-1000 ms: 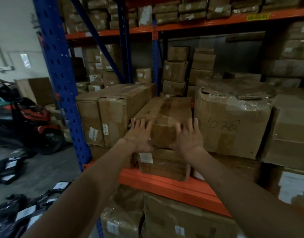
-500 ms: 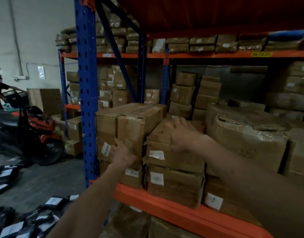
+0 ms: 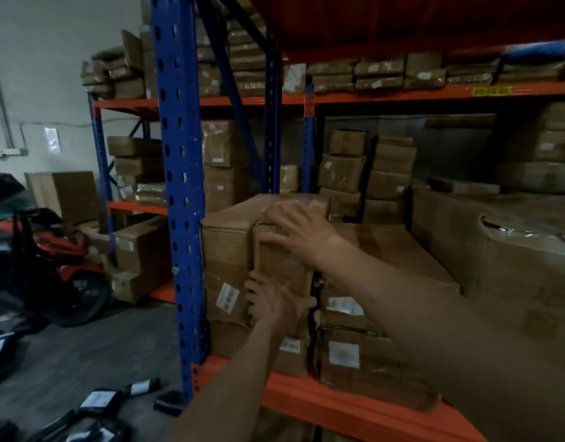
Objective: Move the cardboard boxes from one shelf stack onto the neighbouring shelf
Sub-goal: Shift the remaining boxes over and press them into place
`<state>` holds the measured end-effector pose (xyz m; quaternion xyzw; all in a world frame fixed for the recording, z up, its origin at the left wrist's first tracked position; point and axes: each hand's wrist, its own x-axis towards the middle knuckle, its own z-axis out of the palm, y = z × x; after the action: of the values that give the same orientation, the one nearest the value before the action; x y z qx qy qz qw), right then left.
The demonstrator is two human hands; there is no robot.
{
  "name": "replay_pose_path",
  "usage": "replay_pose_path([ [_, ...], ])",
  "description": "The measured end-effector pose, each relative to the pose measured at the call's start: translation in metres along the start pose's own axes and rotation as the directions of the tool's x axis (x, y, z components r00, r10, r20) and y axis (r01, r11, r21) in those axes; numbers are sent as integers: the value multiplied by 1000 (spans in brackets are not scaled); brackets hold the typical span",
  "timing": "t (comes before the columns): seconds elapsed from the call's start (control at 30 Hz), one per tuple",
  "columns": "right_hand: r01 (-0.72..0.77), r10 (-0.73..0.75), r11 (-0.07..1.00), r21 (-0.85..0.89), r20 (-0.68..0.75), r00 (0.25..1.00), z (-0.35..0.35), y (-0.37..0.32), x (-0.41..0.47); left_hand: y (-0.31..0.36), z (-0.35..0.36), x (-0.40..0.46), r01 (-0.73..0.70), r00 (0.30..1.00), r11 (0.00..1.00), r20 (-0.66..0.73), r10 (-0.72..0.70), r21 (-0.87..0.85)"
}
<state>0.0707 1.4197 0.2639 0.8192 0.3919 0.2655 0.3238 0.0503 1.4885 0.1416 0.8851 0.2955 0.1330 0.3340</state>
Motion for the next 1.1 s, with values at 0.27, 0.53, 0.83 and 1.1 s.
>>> replay_pose_path([
  [0.27, 158, -135, 981, -110, 193, 972, -12, -6, 39, -15, 24, 12, -77, 989, 988, -134, 58, -137],
  [0.53, 158, -119, 954, -254, 161, 980, -66, 31, 12, -14, -2, -12, -425, 846, 882, -436, 307, -204],
  [0.83, -95, 94, 973, -211, -12, 995, -123, 137, -59, 64, -103, -39, -766, 393, 610, -604, 693, 201],
  [1.1, -437, 433, 899, -27, -87, 897, -64, 163, -140, 119, -103, -39, -823, 139, 286, -314, 939, 491],
])
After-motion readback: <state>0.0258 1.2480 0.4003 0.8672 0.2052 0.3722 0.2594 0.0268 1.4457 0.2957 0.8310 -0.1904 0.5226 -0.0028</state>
